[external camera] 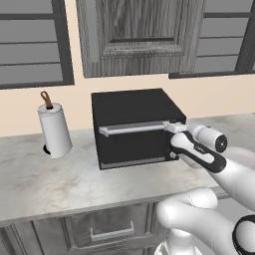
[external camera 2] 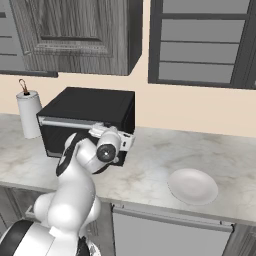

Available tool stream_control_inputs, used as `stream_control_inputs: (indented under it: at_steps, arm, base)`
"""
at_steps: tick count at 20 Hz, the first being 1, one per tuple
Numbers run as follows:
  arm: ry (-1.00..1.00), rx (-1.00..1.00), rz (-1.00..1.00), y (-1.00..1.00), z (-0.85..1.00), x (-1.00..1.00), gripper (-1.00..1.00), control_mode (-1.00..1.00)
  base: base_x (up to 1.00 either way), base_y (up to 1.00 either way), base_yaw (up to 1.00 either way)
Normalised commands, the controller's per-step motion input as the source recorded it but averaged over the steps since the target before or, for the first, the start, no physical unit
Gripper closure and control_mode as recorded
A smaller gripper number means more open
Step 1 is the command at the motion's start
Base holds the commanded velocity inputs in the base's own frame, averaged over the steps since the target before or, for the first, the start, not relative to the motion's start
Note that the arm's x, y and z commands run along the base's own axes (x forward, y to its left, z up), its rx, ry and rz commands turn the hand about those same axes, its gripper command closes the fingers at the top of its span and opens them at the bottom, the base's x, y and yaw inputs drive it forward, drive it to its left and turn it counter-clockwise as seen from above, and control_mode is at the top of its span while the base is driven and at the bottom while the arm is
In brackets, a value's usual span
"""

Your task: Pull the toaster oven rack outwards. Pick up the baguette from the plate and place it on the toaster oven rack. Close the toaster oven door fully and set the temperature to the lowest setting.

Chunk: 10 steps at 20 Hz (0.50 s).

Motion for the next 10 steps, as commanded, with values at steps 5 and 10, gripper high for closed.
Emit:
stream_control_inputs:
  at_steps: [5,10]
  arm:
    - [0.0,0.0,0.0,0.01,-0.1,0.08,-1.0,-1.0]
    - [0.0,0.0,0.0,0.17,-0.03,0.09,-1.0,-1.0]
  base:
    - [0.0,0.0,0.0]
    - [0.0,0.0,0.0]
